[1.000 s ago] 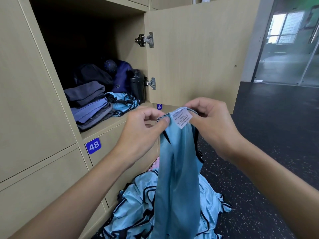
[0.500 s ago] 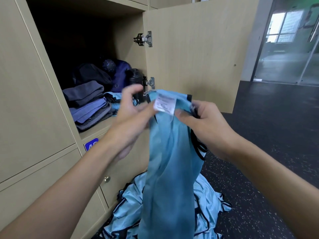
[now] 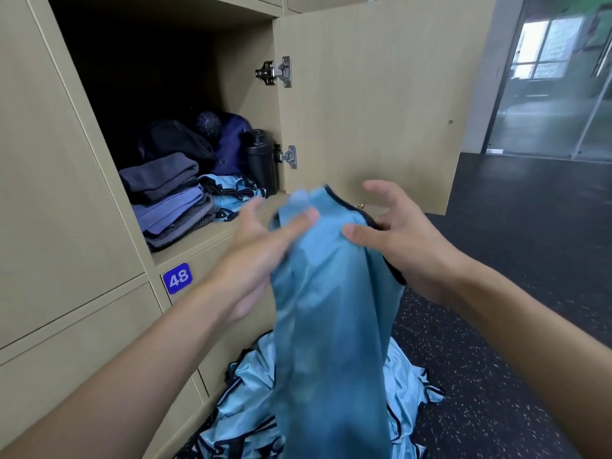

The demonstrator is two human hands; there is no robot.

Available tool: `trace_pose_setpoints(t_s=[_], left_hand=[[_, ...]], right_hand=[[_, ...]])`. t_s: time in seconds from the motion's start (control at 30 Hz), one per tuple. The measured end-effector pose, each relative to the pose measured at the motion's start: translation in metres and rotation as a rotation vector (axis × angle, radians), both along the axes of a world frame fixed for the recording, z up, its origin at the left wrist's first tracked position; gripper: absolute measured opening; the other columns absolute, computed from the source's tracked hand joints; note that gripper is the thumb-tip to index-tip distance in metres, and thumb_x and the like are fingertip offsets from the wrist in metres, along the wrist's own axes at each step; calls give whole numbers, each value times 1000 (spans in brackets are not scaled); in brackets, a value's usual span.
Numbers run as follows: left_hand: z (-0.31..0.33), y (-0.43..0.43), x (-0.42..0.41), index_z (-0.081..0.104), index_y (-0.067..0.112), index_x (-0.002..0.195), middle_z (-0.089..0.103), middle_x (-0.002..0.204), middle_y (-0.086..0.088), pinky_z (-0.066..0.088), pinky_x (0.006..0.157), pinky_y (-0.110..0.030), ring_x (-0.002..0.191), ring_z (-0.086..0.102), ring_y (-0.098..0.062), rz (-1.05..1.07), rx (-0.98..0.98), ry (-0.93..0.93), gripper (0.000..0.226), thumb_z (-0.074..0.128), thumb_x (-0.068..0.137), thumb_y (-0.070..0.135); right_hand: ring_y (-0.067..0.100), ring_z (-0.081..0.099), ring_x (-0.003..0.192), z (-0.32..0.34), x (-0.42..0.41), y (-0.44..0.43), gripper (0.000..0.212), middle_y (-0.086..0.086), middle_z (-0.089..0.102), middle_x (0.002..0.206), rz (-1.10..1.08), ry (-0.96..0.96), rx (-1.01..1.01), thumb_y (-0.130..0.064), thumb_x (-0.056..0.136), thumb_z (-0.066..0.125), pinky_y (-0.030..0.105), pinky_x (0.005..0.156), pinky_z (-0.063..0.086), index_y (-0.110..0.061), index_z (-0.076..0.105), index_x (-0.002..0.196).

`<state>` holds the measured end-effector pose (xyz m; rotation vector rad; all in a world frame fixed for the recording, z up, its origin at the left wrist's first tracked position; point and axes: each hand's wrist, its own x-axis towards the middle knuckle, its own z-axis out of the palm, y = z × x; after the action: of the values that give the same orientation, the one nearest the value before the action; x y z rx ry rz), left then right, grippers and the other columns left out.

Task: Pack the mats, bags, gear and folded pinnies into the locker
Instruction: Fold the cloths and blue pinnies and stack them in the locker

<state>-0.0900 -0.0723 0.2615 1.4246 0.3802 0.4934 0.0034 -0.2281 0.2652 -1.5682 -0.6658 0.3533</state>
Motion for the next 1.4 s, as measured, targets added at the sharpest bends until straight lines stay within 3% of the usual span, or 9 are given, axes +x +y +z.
trace_pose_setpoints(t_s=[0.2, 0.3, 0.4, 0.53, 0.63, 0.77, 0.93, 1.2, 1.4], left_hand=[[-10, -12, -2, 21, 43, 151, 75, 104, -18, 61, 78, -33, 97, 73, -27, -129, 34, -75, 101, 73, 81, -8], [2, -2, 0, 32, 38, 145, 74, 107, -16, 59, 88, -38, 98, 73, -23, 56, -11, -227, 84, 71, 84, -6], [-1, 7, -2, 30, 45, 144, 69, 122, -5, 54, 97, -46, 105, 71, -21, 79, 18, -176, 87, 79, 82, 8], [-14, -2, -6, 23, 56, 146, 69, 124, -3, 60, 78, -30, 98, 73, -18, -124, 35, 7, 107, 80, 77, -3], [-8, -2, -4, 30, 48, 146, 73, 112, -11, 61, 72, -31, 94, 74, -23, -50, 13, -106, 96, 73, 81, -10], [1, 6, -2, 38, 38, 143, 68, 98, 16, 60, 68, -27, 83, 74, -10, 112, -51, -248, 83, 72, 83, -8], [-12, -3, -5, 21, 53, 149, 69, 120, -8, 62, 75, -35, 96, 74, -21, -104, -40, -76, 108, 72, 80, -13], [-6, -1, -5, 14, 53, 150, 65, 124, -9, 58, 88, -43, 93, 75, -20, -39, -84, -72, 112, 82, 73, 9], [-6, -7, -4, 19, 51, 150, 69, 115, -18, 62, 72, -38, 92, 75, -27, -32, -166, -66, 107, 72, 79, -9]], right_hand=[[23, 71, 97, 4, 13, -10, 84, 11, 62, 117, -60, 54, 15, -26, 80, 78, 41, 88, 56, -38, 30, 147], [14, 73, 78, -2, 10, -11, 95, 2, 73, 91, 107, 88, -106, -15, 77, 80, 31, 70, 57, -47, 25, 147], [27, 71, 89, -8, 8, -4, 89, 20, 66, 113, 33, 117, -46, -4, 79, 77, 43, 84, 58, -46, 32, 143], [42, 64, 108, -11, 14, -2, 84, 26, 53, 128, -119, 124, 189, -7, 83, 76, 62, 91, 52, -49, 32, 141], [24, 68, 109, -18, 16, -4, 101, 8, 55, 137, 16, 132, 151, -16, 76, 82, 46, 93, 55, -52, 20, 147], [15, 70, 103, -27, 16, 2, 106, -1, 57, 134, 125, 71, 54, 3, 77, 78, 30, 80, 58, -48, 20, 150], [27, 56, 126, -25, 21, 9, 97, 12, 44, 146, -39, 97, 221, -26, 60, 86, 53, 103, 48, -67, 32, 130], [22, 68, 107, -25, 13, 8, 101, 5, 55, 131, 61, 19, 127, 3, 79, 77, 42, 95, 55, -51, 24, 146], [18, 62, 120, -21, 18, 1, 103, 6, 42, 147, 49, 69, 177, -12, 76, 84, 40, 98, 54, -57, 21, 145]])
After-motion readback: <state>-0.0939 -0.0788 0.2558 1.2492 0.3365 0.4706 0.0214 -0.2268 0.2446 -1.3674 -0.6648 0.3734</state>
